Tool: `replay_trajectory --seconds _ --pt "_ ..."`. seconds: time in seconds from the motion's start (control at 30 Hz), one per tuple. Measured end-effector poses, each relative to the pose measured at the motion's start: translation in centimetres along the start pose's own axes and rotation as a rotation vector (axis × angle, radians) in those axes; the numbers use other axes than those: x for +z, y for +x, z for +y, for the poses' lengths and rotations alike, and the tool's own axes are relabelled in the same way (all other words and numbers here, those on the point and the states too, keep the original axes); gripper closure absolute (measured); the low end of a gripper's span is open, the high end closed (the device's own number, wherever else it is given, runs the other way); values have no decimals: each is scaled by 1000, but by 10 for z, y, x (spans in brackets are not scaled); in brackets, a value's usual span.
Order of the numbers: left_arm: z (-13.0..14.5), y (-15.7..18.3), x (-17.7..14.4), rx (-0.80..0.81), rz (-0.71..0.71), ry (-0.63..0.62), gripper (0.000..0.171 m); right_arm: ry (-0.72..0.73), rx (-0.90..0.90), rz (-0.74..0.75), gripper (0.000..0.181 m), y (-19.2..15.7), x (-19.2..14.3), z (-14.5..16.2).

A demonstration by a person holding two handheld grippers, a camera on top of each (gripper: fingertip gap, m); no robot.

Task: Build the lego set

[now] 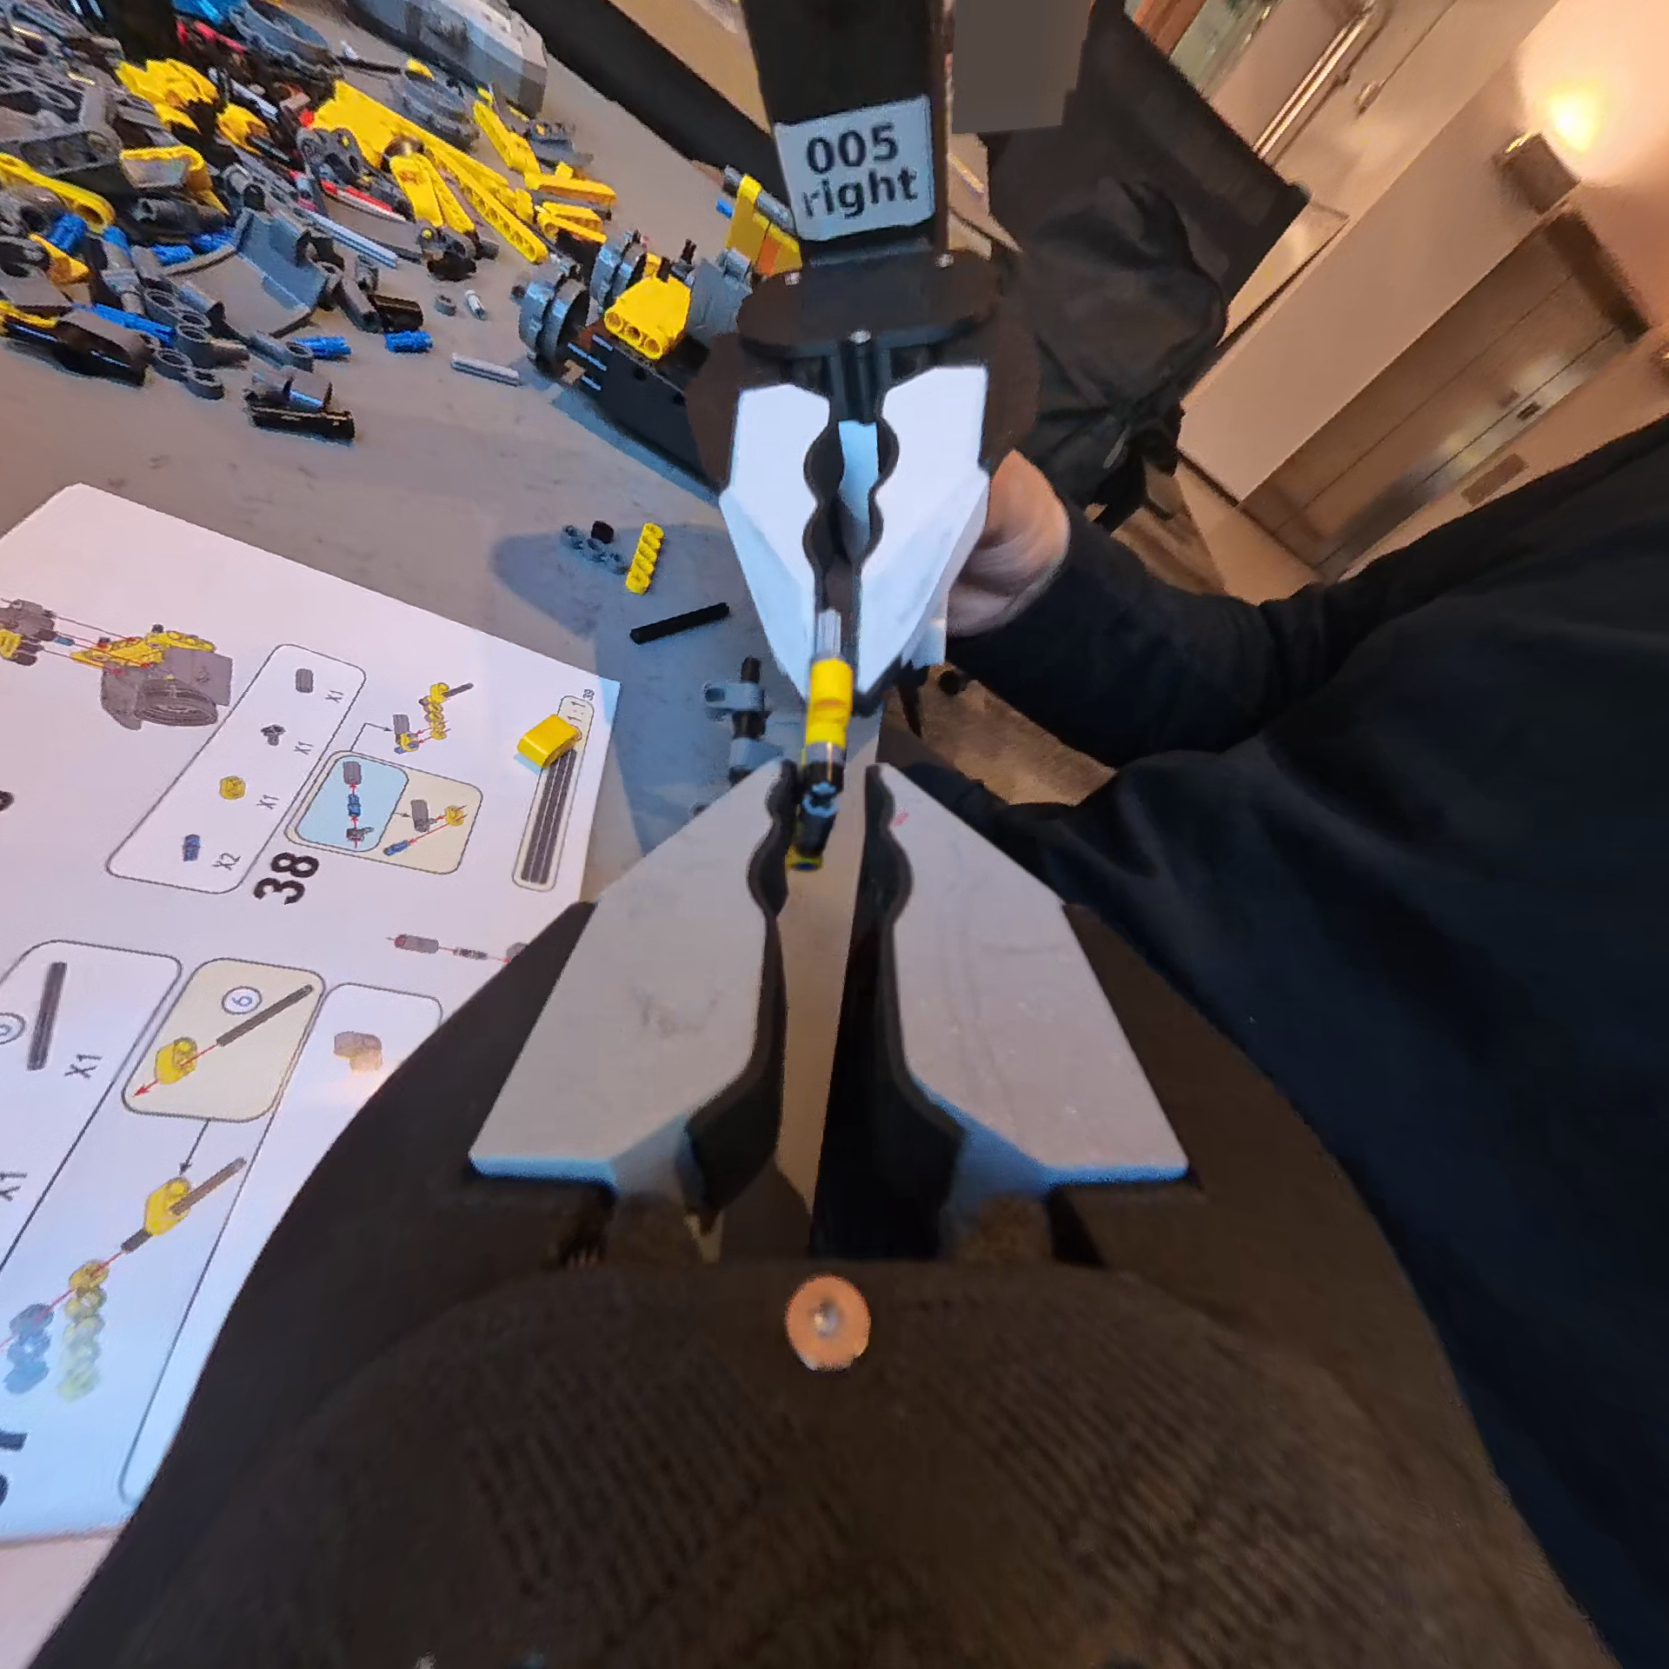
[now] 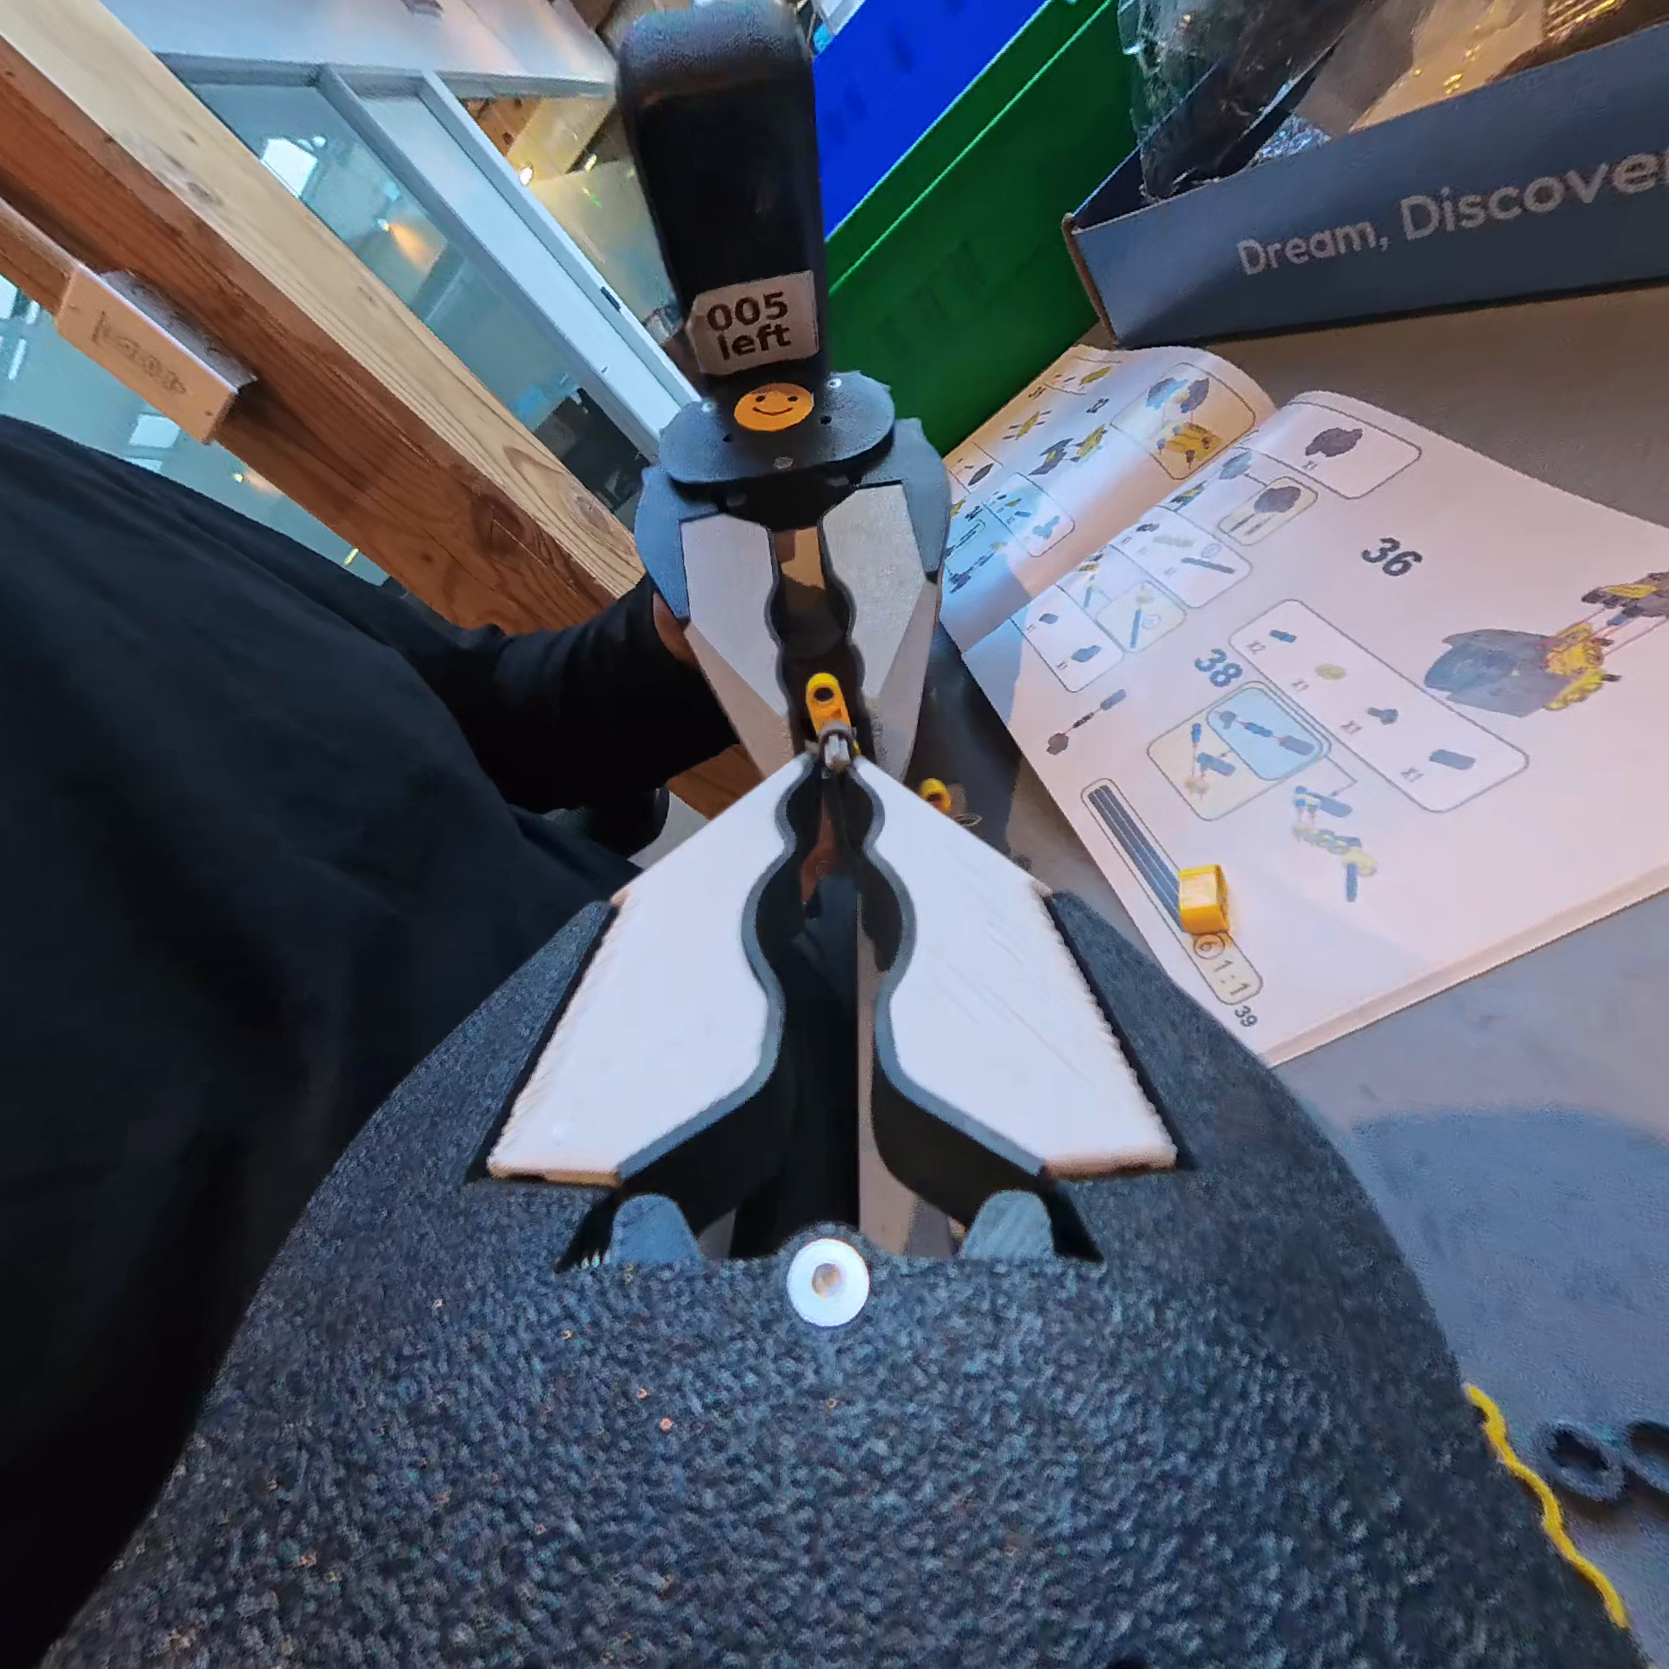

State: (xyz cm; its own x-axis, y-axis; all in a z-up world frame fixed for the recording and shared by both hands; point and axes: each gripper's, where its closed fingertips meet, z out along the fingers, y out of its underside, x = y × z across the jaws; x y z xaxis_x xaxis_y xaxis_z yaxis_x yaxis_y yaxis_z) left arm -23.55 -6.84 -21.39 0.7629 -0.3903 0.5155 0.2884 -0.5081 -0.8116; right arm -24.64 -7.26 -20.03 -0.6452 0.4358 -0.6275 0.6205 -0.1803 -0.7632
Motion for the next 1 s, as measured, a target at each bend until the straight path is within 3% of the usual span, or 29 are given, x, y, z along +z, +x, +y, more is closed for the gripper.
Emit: replay_trajectory --seconds 0.6,0.83,0.93,1.0 --pt "-10 -1 -5 -39 6 81 164 38 -33 14 177 0 -2 -6" --pt "1 -8 -6 168 -195 -125 164 -6 -194 168 163 4 -7 -9" --pt "8 -5 -6 232 -171 -218 164 -94 -297 202 161 3 0 0" --pt "9 -2 -7 237 -141 -242 164 -146 -312 200 172 4 6 9"
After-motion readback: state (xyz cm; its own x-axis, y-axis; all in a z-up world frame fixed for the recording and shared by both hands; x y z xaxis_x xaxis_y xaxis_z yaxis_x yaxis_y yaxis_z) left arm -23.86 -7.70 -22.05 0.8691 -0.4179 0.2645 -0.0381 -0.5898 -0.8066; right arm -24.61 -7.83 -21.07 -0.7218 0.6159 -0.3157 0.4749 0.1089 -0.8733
